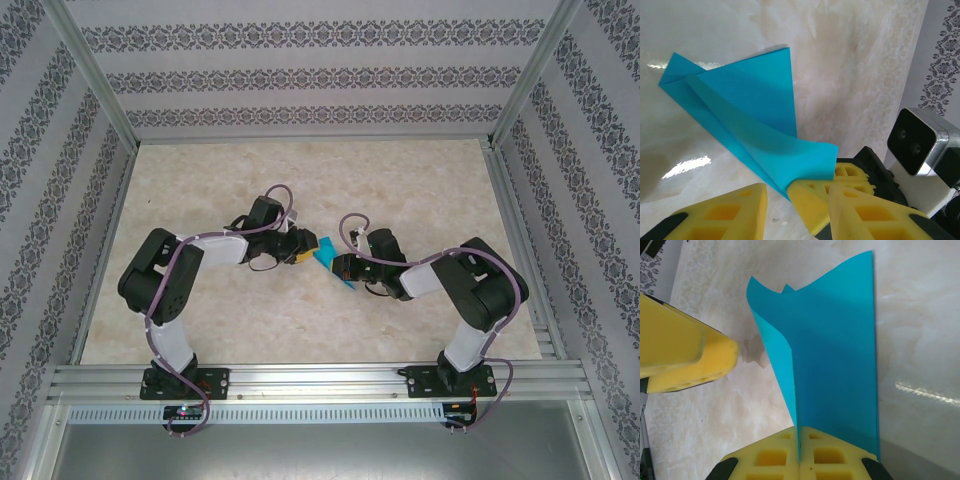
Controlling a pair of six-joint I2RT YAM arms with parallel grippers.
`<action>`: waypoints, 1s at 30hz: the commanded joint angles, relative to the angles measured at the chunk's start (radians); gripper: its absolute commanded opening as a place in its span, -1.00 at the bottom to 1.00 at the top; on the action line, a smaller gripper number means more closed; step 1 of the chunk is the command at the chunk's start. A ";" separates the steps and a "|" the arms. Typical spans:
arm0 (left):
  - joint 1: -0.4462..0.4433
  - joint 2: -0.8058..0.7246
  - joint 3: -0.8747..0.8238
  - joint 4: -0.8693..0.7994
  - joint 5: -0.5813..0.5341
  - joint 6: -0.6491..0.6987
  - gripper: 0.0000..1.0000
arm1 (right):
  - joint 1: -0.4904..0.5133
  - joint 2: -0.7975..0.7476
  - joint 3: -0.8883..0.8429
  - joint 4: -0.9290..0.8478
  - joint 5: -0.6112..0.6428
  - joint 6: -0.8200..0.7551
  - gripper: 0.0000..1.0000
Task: Fold a paper plane with a square sheet of paper (pick it up from the middle)
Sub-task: Fold the wing for the fifth time at the center of the table.
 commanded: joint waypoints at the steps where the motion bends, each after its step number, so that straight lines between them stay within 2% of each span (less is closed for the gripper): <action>1: -0.019 0.024 0.036 0.069 0.028 -0.009 -0.25 | -0.012 0.021 0.017 0.010 -0.032 0.020 -1.00; 30: -0.042 0.140 0.093 0.066 0.019 0.026 -0.43 | -0.029 0.035 0.044 -0.046 -0.082 0.009 -0.88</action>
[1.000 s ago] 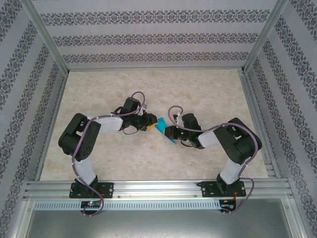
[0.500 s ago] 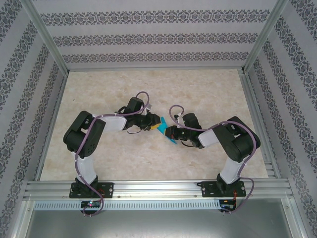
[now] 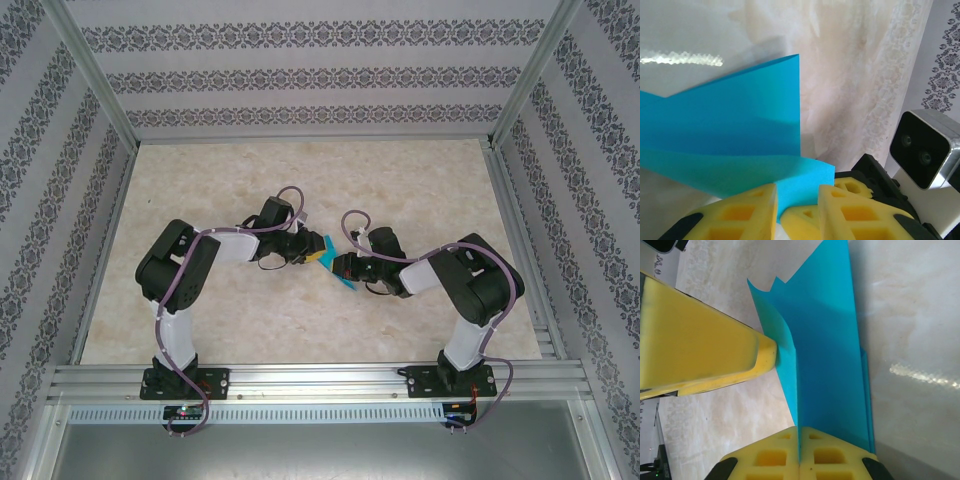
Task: Fold a paper plane with a square sheet of paper (pick it up from the middle)
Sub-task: Fold the wing for the fifth time at the center of the table.
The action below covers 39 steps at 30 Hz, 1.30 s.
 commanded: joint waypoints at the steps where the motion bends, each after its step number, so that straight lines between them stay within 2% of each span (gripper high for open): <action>1: -0.016 0.026 0.028 0.015 -0.007 0.029 -0.43 | -0.009 -0.005 0.021 -0.034 -0.020 -0.028 -0.87; 17: -0.016 0.044 0.059 -0.022 -0.012 0.055 -0.47 | -0.009 -0.106 0.043 -0.156 -0.038 -0.104 -0.57; 27: -0.016 0.065 0.071 -0.024 -0.008 0.058 -0.47 | -0.007 -0.149 0.052 -0.285 0.050 -0.148 -0.54; 39: -0.016 0.067 0.095 -0.047 -0.006 0.074 -0.48 | 0.000 -0.100 0.055 -0.296 0.059 -0.186 -0.55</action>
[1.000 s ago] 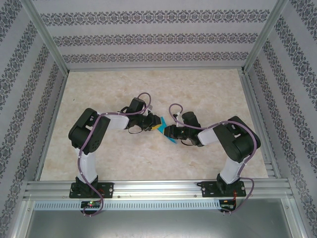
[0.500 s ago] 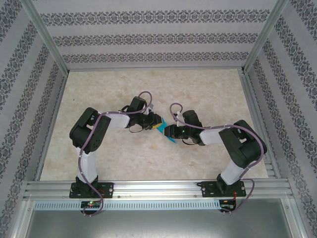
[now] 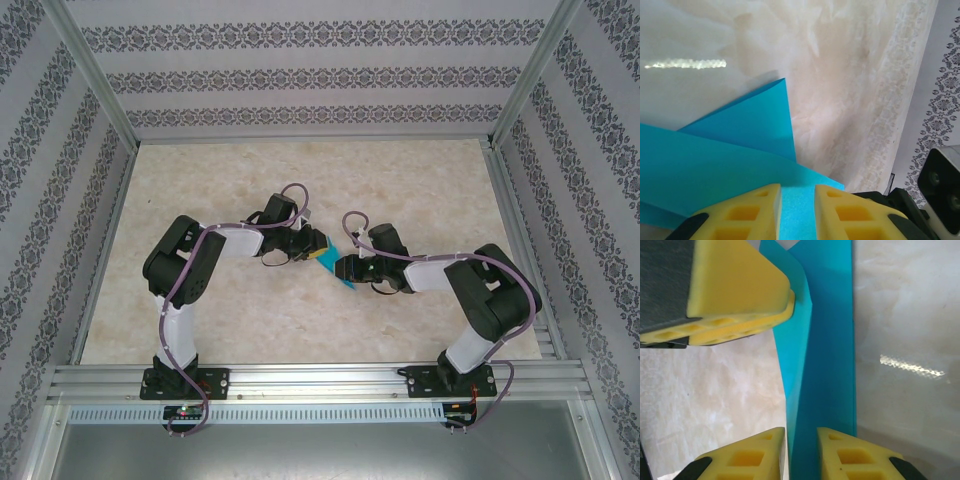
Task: Fold a paper plane with a square sheet of paper (pick it up from the middle)
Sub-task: Fold the wing for the fifth time at the center of the table.
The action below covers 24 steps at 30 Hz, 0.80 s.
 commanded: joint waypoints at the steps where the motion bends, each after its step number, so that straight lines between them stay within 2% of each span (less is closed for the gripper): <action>1: -0.015 0.012 0.028 -0.020 0.002 0.029 -0.48 | 0.000 0.024 0.017 0.004 0.018 -0.030 -0.58; 6: -0.014 -0.007 0.035 -0.022 0.010 0.034 -0.48 | -0.003 0.038 0.014 0.021 0.002 -0.012 -0.83; 15: -0.014 -0.098 -0.018 -0.009 -0.007 0.070 -0.48 | -0.021 0.076 0.006 0.083 -0.059 0.065 -0.87; 24: -0.015 -0.112 -0.109 0.072 0.001 0.066 -0.49 | -0.041 0.102 0.001 0.139 -0.116 0.139 -0.90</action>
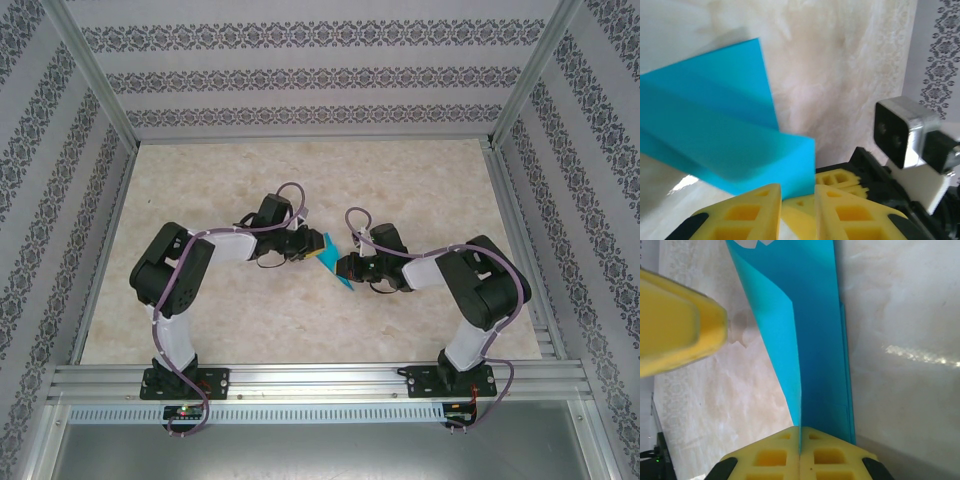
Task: Fold a paper plane with a square sheet of paper (pick it up from the middle)
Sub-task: Fold the wing for the fifth time at the center of the table.
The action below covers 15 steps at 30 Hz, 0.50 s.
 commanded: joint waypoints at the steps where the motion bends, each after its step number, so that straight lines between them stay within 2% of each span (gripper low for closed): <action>1: -0.015 -0.009 -0.030 0.069 0.008 0.021 -0.49 | -0.008 0.019 0.003 0.024 -0.032 0.029 -0.90; 6: -0.019 0.014 -0.028 0.099 0.020 0.011 -0.50 | -0.008 0.014 0.021 -0.047 -0.032 0.001 -0.90; 15: -0.041 0.064 0.014 0.106 0.028 0.002 -0.54 | -0.008 0.033 0.035 -0.068 -0.034 -0.005 -0.87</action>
